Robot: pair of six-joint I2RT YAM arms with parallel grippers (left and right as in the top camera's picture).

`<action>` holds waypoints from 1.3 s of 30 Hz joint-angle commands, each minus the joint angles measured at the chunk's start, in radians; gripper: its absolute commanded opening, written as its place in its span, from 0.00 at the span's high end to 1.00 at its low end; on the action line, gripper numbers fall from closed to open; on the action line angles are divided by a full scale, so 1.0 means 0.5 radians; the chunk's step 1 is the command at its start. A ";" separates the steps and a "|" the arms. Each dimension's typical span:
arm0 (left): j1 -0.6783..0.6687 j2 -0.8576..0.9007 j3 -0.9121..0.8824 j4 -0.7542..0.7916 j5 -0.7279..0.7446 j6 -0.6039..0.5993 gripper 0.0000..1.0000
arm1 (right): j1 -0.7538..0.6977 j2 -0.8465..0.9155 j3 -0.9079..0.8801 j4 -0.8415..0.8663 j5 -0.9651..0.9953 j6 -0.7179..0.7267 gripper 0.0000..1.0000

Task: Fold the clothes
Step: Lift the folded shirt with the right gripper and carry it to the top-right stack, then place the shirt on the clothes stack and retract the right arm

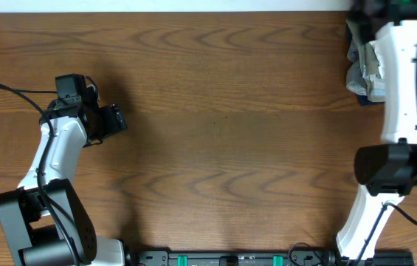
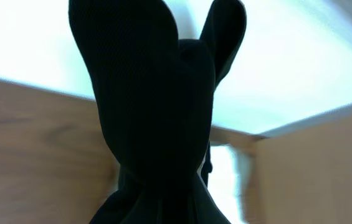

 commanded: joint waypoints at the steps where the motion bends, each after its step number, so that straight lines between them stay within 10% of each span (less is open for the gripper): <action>1: 0.007 0.024 0.028 0.002 -0.031 0.018 0.18 | -0.129 -0.081 0.065 0.126 0.047 -0.230 0.99; 19: 0.007 0.024 0.028 0.018 -0.029 -0.018 0.18 | -0.992 0.002 0.049 0.190 -0.909 -0.568 0.99; 39: 0.007 0.024 0.028 0.020 -0.029 -0.053 0.18 | -1.074 0.333 -0.124 0.378 -0.842 -0.671 0.99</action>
